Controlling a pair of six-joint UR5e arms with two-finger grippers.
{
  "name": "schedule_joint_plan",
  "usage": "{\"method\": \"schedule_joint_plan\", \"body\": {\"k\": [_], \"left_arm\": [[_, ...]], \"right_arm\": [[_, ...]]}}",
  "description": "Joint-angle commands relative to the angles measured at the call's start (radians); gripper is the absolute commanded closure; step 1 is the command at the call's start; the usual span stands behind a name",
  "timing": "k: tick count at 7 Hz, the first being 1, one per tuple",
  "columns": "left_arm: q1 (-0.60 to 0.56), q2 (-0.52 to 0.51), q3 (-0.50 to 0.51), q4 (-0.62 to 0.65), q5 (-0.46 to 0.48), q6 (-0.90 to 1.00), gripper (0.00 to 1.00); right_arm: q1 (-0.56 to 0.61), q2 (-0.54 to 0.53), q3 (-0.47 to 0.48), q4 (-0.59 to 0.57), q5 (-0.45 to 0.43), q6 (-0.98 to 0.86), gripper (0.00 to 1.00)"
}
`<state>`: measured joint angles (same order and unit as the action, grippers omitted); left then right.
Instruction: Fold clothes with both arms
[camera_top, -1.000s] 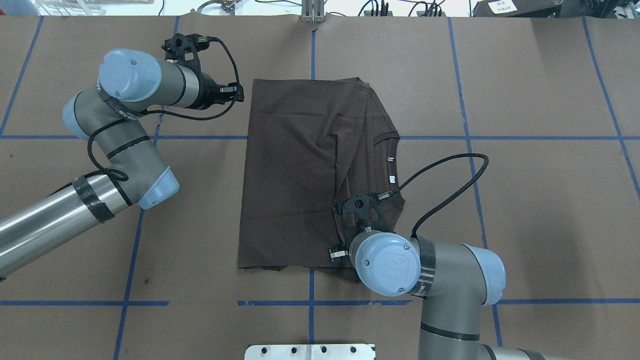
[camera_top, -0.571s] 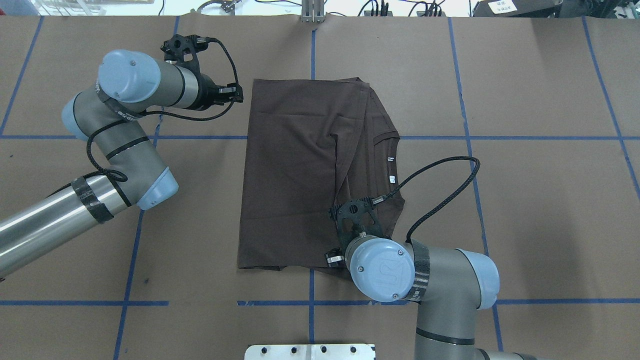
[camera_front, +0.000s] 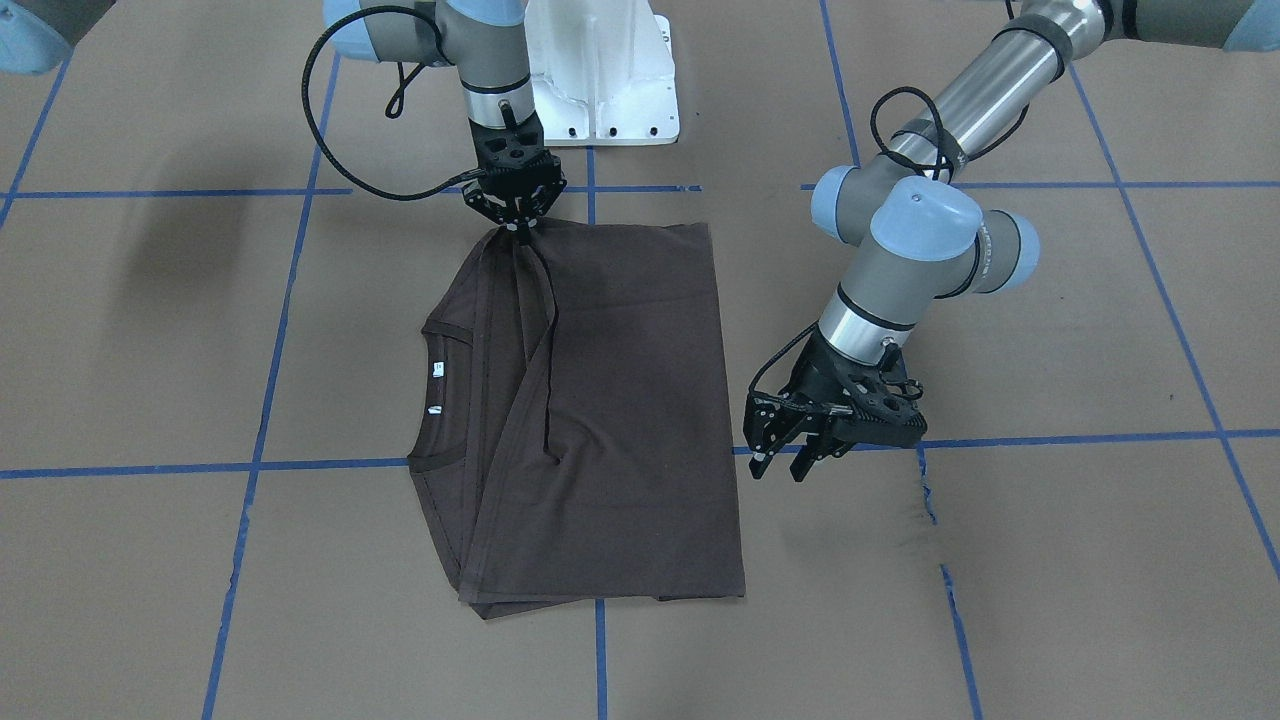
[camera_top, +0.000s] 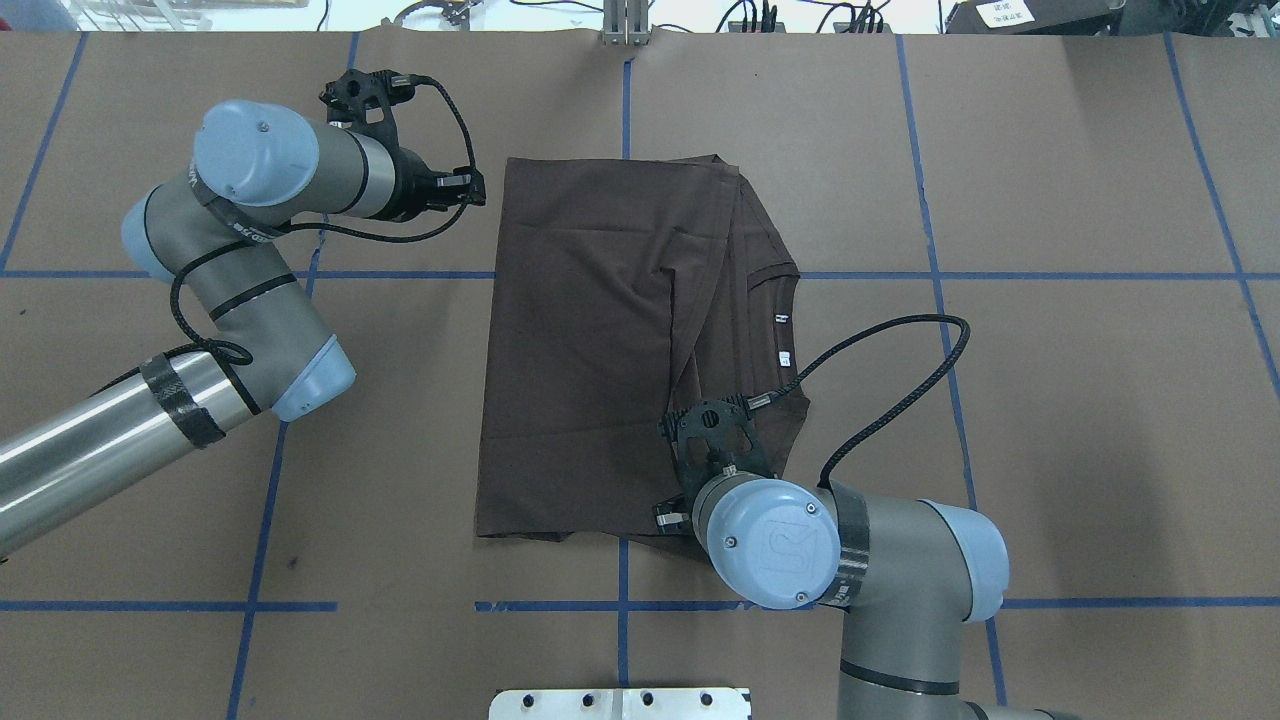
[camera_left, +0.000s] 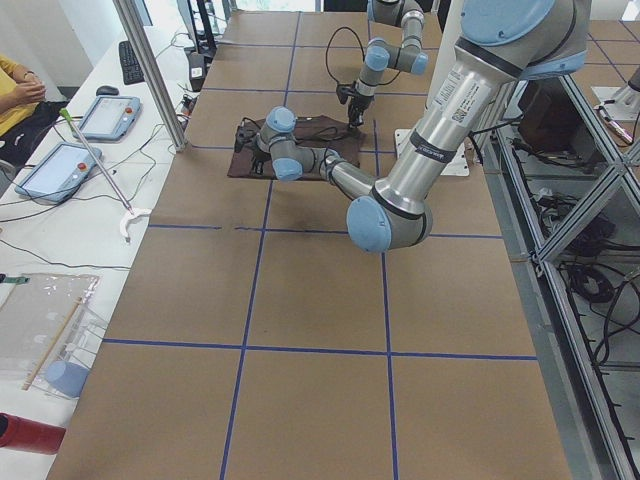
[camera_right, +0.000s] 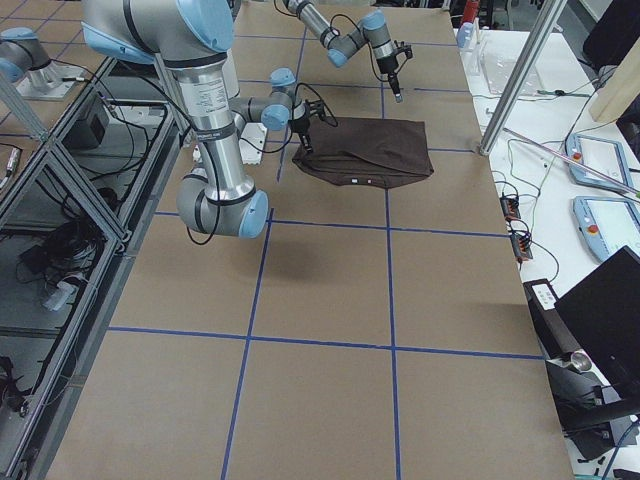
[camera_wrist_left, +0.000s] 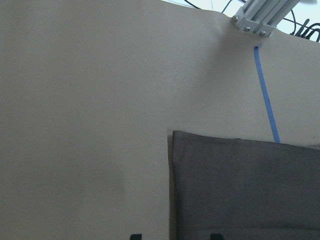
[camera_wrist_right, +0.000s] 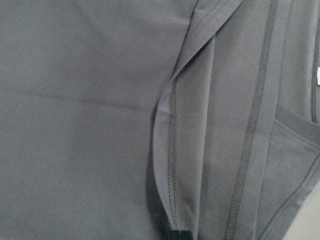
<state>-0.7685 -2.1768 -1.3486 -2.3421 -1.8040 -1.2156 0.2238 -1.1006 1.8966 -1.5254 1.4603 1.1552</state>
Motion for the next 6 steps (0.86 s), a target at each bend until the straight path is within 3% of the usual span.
{"method": "schedule_joint_plan", "body": {"k": [1,5,6], "left_arm": [[0.000,0.000,-0.007,0.001,0.000,-0.001,0.45],[0.000,0.014,-0.032,0.006,0.000,-0.002,0.45],[0.000,0.014,-0.038,0.006,0.000,-0.021,0.45]], "right_arm": [[0.005,-0.073,0.067,0.005,-0.001,0.003,1.00],[-0.061,-0.126,0.096,0.005,-0.035,0.139,1.00],[-0.061,-0.121,0.098,0.005,-0.035,0.141,0.83]]}}
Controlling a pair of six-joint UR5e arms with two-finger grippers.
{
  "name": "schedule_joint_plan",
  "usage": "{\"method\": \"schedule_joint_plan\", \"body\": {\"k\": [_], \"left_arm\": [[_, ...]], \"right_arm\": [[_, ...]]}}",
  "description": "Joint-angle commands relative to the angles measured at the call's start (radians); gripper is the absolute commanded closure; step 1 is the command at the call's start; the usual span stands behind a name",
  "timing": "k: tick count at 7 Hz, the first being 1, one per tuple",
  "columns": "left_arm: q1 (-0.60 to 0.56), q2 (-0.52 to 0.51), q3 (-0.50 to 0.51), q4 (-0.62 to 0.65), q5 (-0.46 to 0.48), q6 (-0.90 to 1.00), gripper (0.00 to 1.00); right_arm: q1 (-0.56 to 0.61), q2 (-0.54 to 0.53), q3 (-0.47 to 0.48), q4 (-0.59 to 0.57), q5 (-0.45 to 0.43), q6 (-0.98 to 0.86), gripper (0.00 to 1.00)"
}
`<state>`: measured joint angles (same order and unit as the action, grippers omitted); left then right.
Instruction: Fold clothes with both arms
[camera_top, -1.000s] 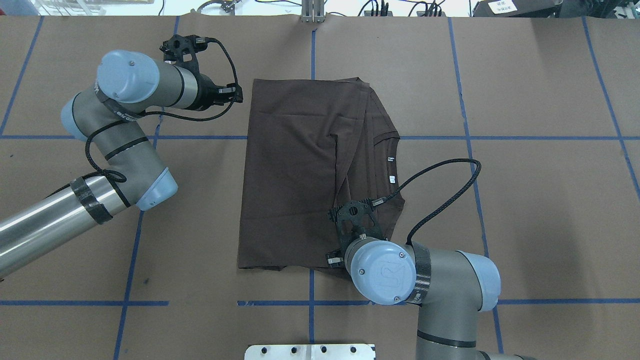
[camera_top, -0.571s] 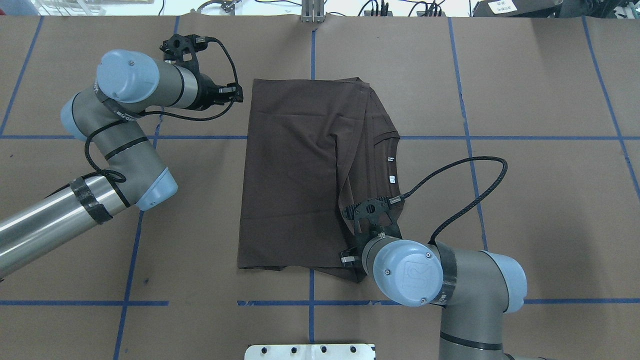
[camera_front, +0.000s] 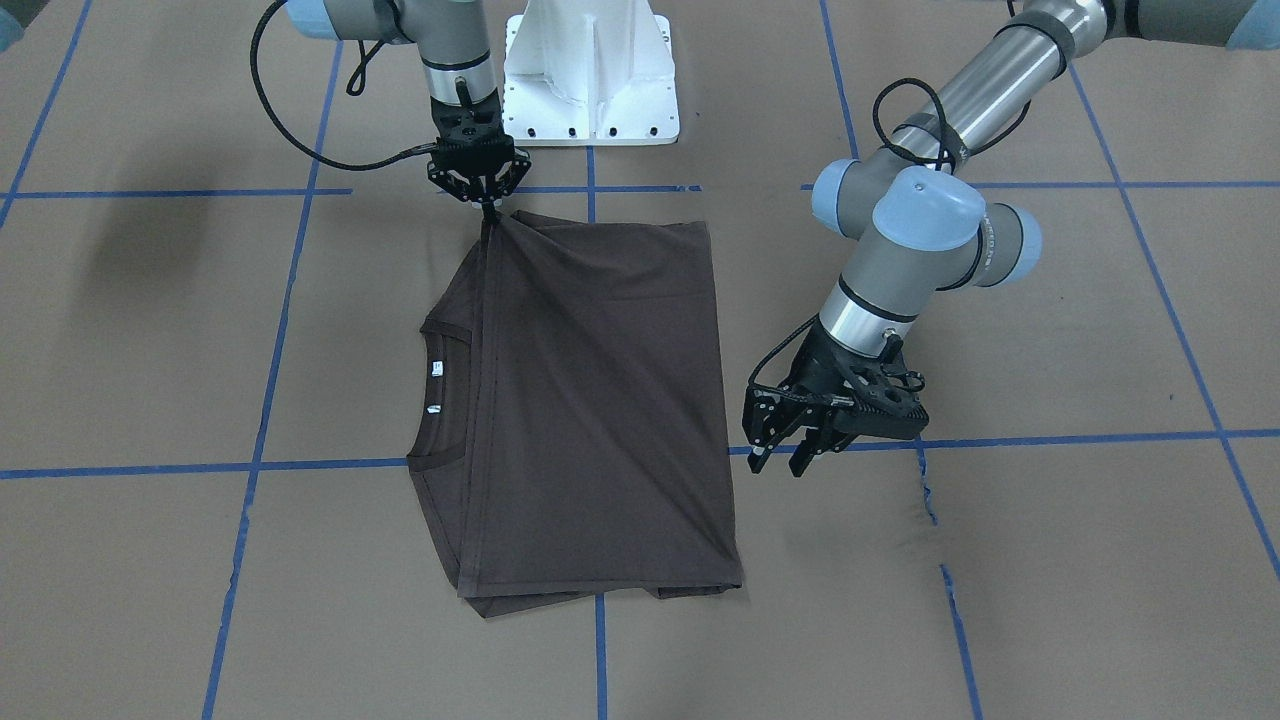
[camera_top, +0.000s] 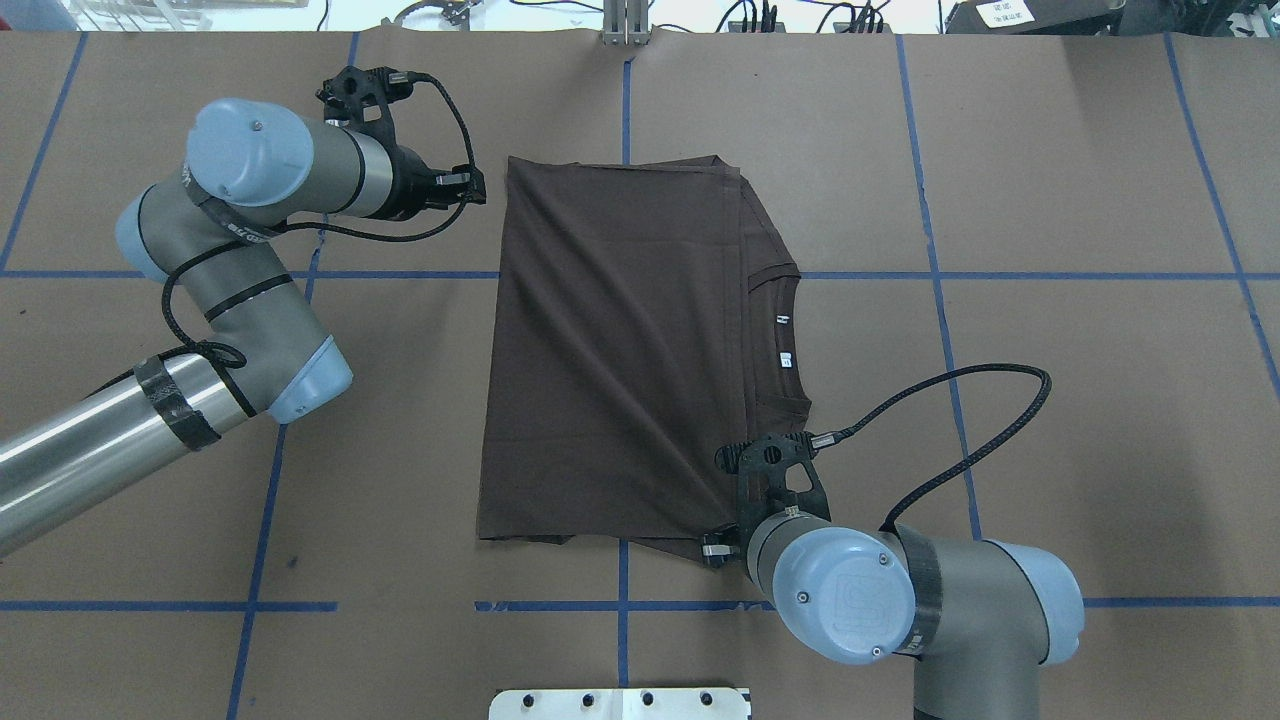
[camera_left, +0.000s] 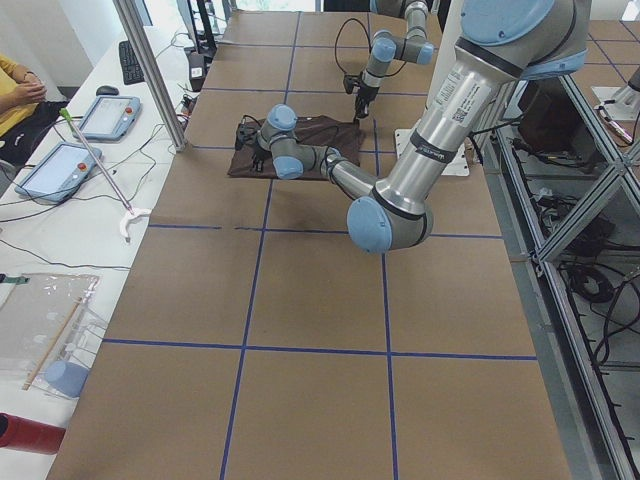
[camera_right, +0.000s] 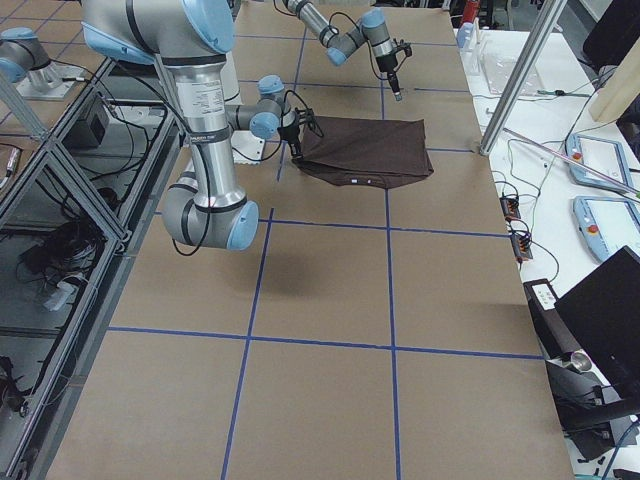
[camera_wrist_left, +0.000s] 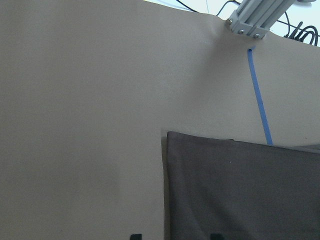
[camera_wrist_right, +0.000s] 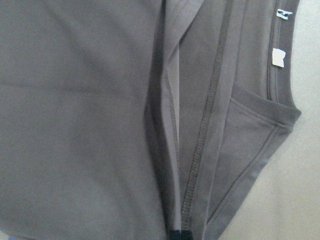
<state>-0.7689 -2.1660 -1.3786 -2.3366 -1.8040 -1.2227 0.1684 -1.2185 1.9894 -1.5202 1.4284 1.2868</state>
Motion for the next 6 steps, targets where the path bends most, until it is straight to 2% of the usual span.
{"method": "schedule_joint_plan", "body": {"k": [1,2,4,6], "left_arm": [[0.000,0.005,-0.008,0.002,0.000,-0.027,0.45],[0.000,0.008,-0.010,0.002,0.000,-0.027,0.45],[0.000,0.009,-0.022,0.003,-0.002,-0.027,0.45],[0.000,0.011,-0.028,0.005,-0.002,-0.027,0.45]], "right_arm": [[-0.004,-0.001,0.002,0.000,-0.003,0.009,0.76],[-0.003,-0.004,-0.001,-0.001,-0.003,0.008,0.56],[-0.003,-0.001,0.002,0.000,-0.003,0.081,0.54],[-0.010,0.025,0.000,0.000,-0.049,0.517,0.55]]}}
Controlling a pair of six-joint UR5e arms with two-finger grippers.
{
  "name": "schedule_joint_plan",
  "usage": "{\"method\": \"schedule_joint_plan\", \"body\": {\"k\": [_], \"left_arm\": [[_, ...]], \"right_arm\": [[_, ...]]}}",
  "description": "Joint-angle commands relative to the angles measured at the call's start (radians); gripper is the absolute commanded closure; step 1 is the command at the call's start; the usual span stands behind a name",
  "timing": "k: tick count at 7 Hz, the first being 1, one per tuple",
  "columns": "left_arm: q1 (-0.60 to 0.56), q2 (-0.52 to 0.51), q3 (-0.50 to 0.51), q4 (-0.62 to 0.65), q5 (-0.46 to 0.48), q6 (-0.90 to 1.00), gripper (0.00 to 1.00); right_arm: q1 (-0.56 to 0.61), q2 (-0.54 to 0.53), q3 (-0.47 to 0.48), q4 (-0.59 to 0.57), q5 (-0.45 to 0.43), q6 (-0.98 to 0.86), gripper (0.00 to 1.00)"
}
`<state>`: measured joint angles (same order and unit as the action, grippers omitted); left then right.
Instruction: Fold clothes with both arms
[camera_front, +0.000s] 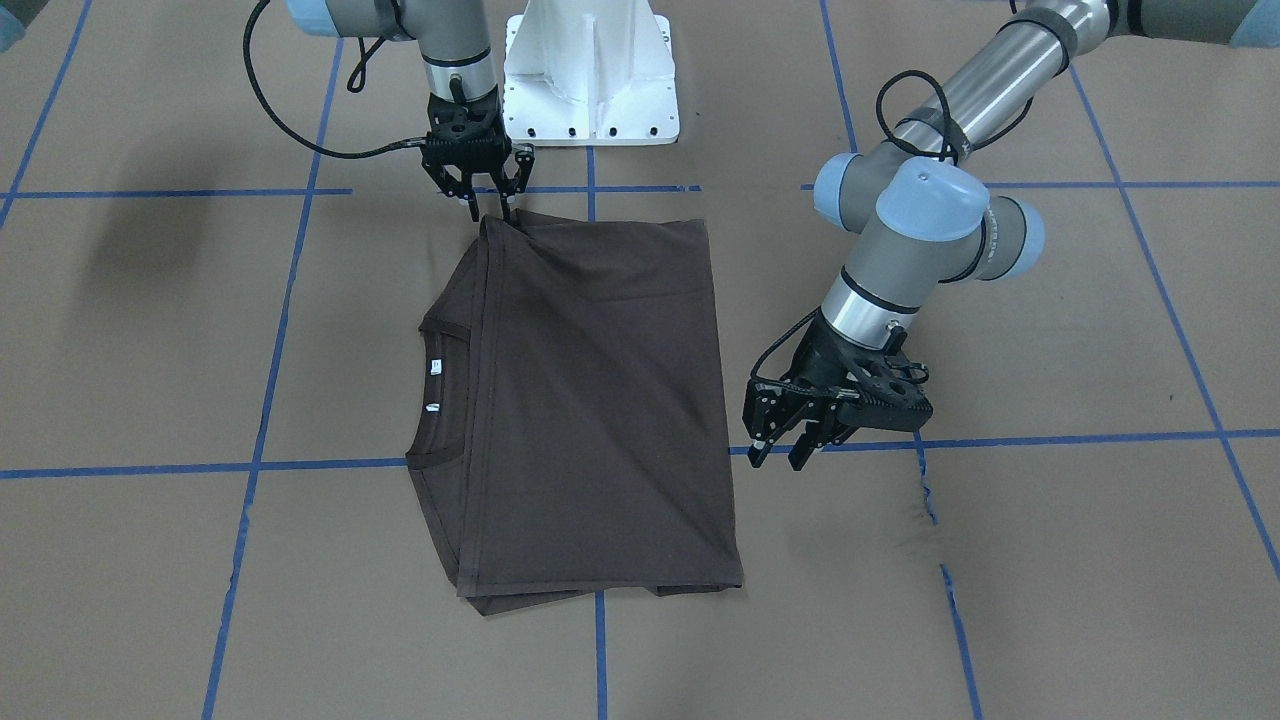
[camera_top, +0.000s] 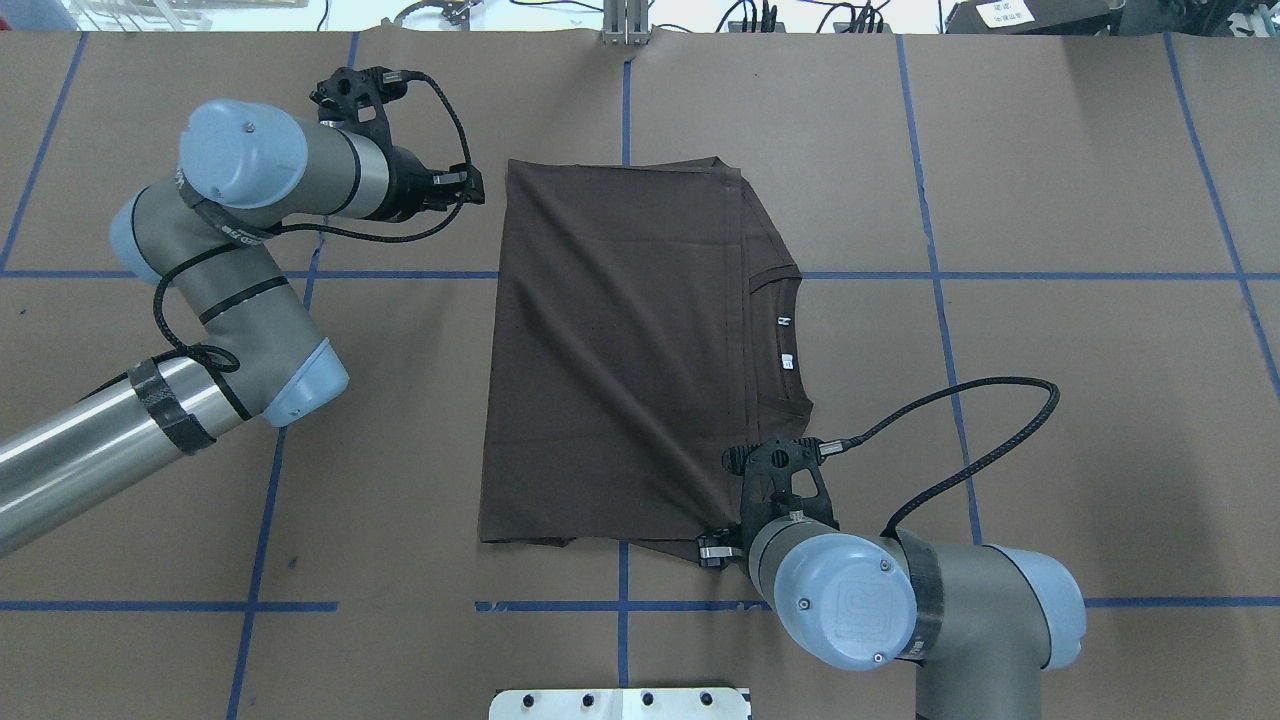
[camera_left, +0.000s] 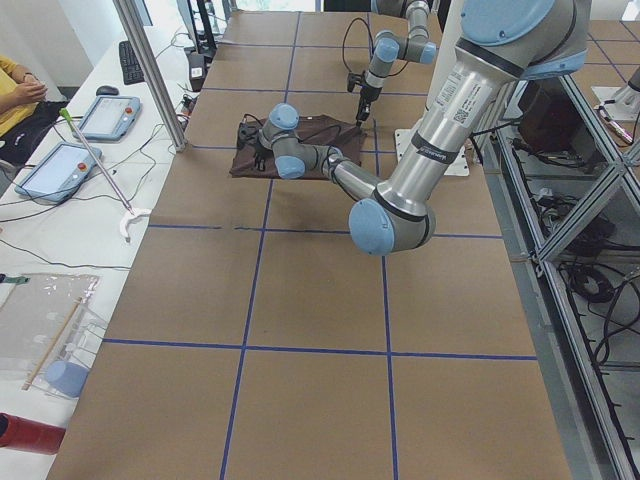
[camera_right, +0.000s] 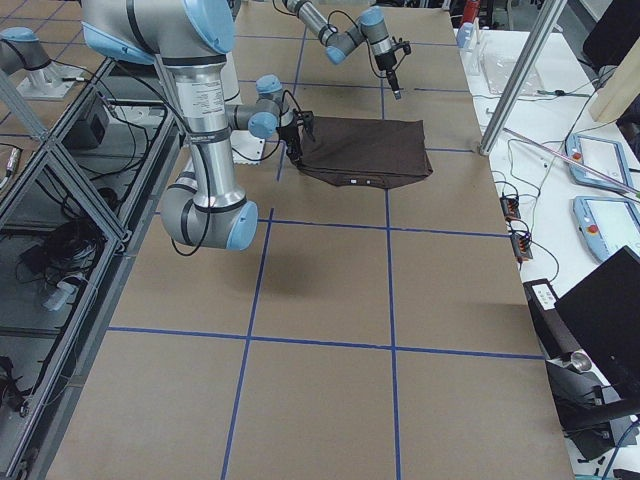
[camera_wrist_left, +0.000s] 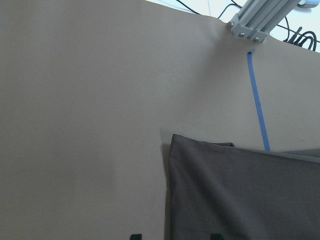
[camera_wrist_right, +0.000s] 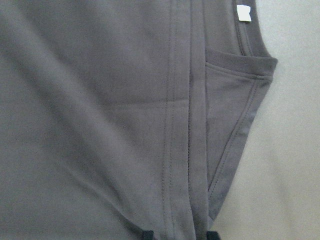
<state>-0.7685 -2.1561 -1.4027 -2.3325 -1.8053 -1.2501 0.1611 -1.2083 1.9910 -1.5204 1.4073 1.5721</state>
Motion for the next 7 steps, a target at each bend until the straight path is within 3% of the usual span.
{"method": "schedule_joint_plan", "body": {"k": [1,3,7], "left_arm": [[-0.001,0.001,-0.019,0.002,0.000,0.000,0.45],[-0.002,0.001,-0.021,0.002,0.000,0.000,0.45],[0.000,0.022,-0.041,0.002,0.000,0.000,0.45]], "right_arm": [[-0.002,0.012,-0.008,-0.001,-0.036,0.381,0.54],[0.003,0.013,-0.020,-0.001,-0.036,0.523,0.54],[0.003,0.012,-0.069,-0.001,-0.034,0.533,0.54]]}}
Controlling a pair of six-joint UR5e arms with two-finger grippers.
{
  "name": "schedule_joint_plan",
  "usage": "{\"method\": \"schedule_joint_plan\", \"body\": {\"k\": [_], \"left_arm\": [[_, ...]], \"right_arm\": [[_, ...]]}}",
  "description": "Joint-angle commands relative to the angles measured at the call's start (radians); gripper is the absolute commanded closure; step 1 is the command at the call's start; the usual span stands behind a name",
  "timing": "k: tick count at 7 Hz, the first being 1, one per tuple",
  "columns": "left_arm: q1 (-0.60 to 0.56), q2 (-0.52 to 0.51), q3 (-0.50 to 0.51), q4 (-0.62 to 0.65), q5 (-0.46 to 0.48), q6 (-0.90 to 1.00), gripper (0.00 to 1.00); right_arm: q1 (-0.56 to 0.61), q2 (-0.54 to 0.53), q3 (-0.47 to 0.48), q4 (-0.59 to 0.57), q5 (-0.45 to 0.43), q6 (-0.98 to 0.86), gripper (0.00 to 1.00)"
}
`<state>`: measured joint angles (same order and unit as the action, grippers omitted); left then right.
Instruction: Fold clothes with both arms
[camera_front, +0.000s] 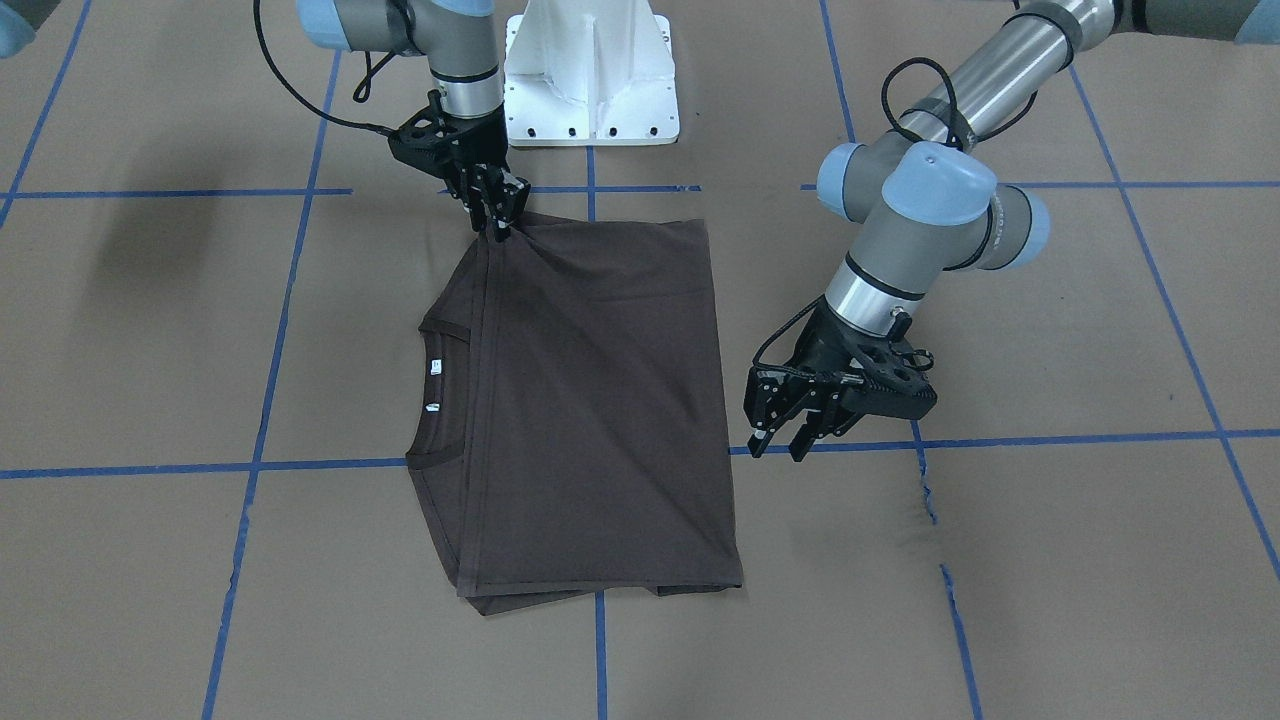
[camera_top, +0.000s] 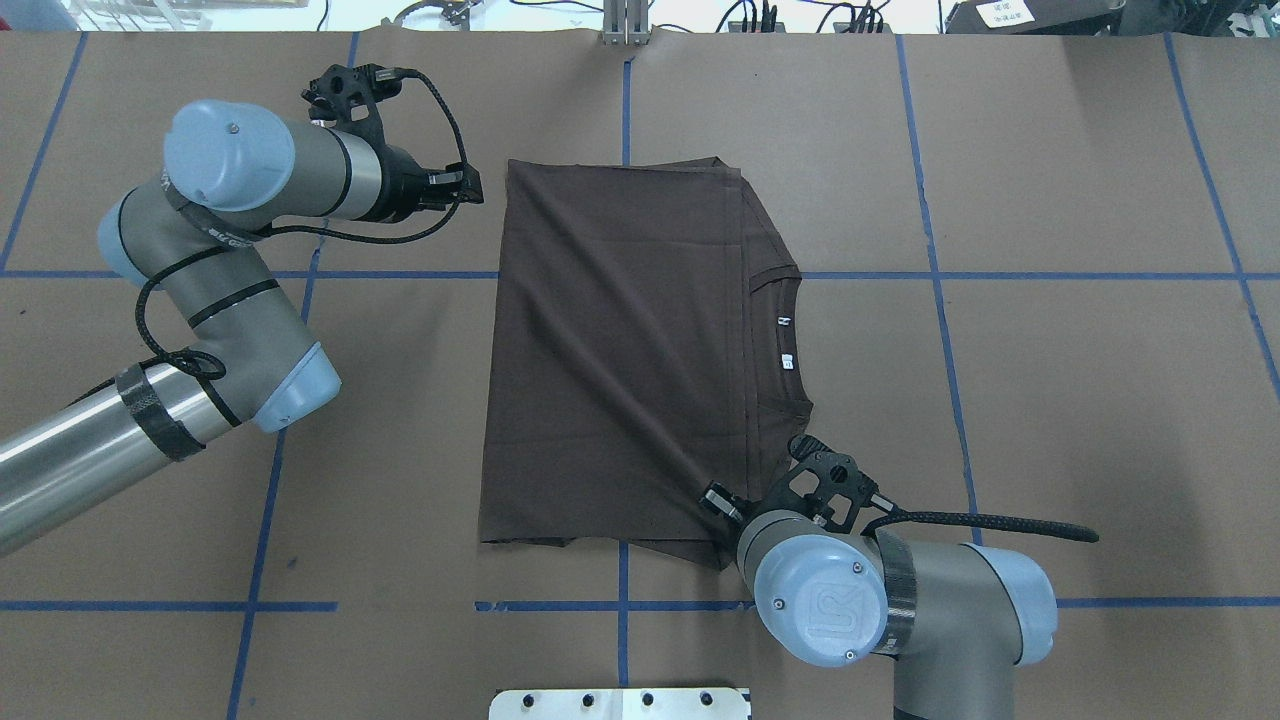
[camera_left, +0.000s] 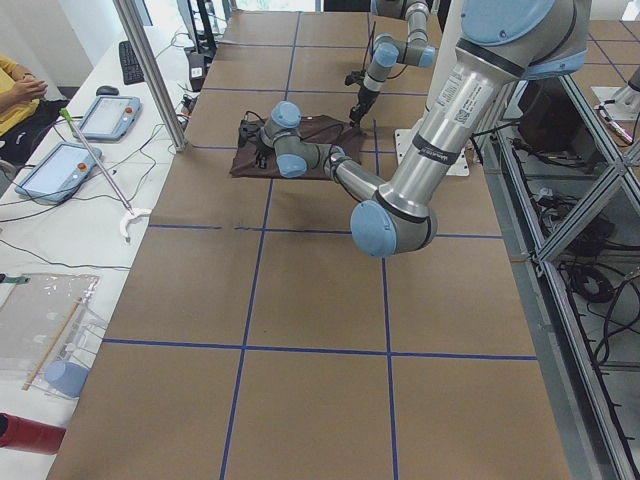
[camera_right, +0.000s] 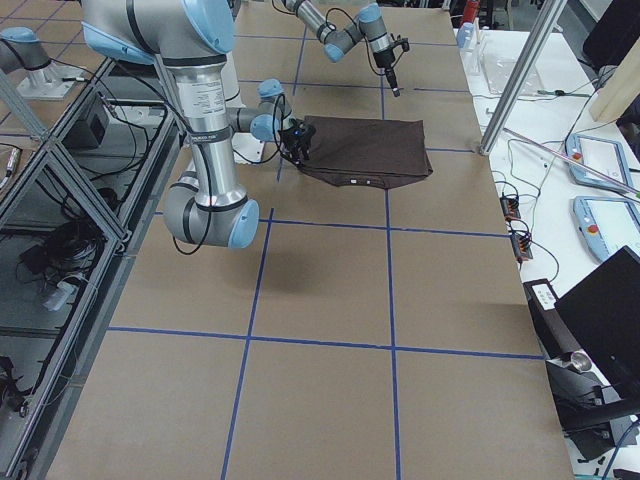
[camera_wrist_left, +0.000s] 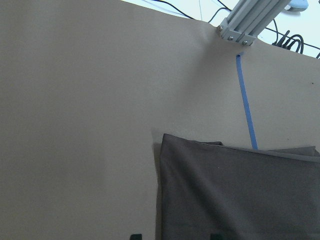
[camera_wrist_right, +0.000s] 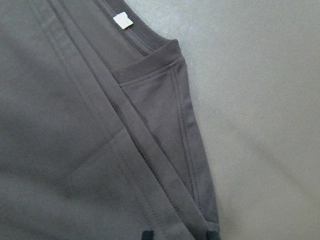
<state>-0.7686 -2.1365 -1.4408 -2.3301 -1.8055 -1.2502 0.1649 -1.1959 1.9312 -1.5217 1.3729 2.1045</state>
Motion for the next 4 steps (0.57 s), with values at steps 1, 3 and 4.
{"method": "schedule_joint_plan", "body": {"k": [1,3,4], "left_arm": [[0.000,0.003,-0.003,0.000,0.000,0.000,0.45],[0.000,0.004,-0.013,0.003,0.002,0.000,0.45],[0.000,0.007,-0.015,0.003,0.000,-0.002,0.45]], "right_arm": [[0.002,0.001,-0.026,0.000,0.000,-0.006,0.54],[0.007,0.001,-0.038,0.000,0.011,-0.011,0.49],[0.007,0.001,-0.038,-0.002,0.014,-0.011,0.46]]}}
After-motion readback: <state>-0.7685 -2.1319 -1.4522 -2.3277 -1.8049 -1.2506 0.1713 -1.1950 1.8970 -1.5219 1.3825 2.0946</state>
